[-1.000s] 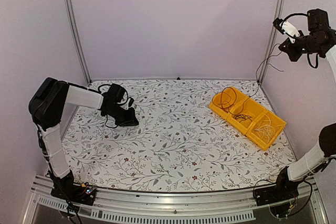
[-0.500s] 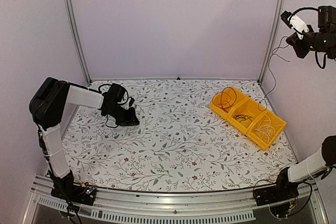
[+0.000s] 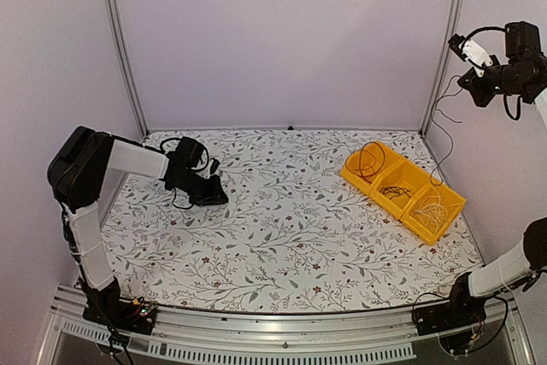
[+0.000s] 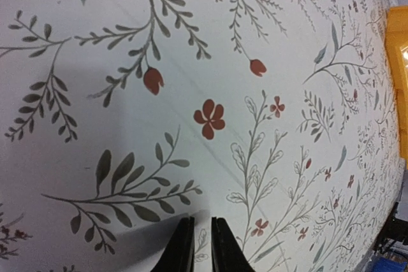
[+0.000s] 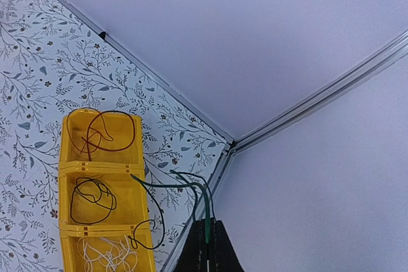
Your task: Untangle the cables
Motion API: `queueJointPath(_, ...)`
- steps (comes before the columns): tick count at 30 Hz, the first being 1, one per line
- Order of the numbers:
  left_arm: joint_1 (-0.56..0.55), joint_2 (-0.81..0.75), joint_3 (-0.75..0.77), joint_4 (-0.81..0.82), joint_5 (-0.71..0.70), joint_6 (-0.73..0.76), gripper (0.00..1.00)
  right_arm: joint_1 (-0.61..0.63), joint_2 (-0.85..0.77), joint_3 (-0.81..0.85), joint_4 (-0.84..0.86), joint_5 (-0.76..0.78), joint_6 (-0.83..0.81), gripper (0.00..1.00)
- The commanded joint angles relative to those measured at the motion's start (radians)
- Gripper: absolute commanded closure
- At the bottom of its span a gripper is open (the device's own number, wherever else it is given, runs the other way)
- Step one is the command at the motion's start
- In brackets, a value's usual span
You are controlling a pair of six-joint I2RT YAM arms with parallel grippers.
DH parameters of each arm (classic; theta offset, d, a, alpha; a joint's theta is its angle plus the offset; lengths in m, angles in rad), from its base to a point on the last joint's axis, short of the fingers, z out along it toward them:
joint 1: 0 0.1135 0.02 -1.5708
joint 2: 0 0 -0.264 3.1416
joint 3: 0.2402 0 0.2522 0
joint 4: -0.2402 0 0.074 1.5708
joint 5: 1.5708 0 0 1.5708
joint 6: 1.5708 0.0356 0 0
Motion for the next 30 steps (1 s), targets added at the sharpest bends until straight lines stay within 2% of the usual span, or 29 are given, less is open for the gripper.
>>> queueJointPath(1,-0.008,0.014,-0.052,-0.039,-0.019,-0.016,0.92,-0.002,0.000,0.031,0.023,-0.083,0.032,1.00)
queueJointPath(6,-0.010,0.012,-0.057,-0.038,-0.018,-0.017,0.92,-0.001,0.023,0.106,0.015,-0.137,0.068,1.00)
queueJointPath(11,-0.014,0.018,-0.050,-0.044,-0.017,-0.018,0.91,-0.002,0.032,0.110,0.018,-0.154,0.084,1.00)
queueJointPath(25,-0.017,0.035,-0.031,-0.056,-0.015,-0.008,0.91,-0.002,-0.004,-0.120,0.089,-0.126,0.093,1.00)
queueJointPath(30,-0.017,0.044,-0.024,-0.056,-0.012,-0.009,0.91,-0.002,0.003,-0.226,0.079,-0.186,0.104,1.00)
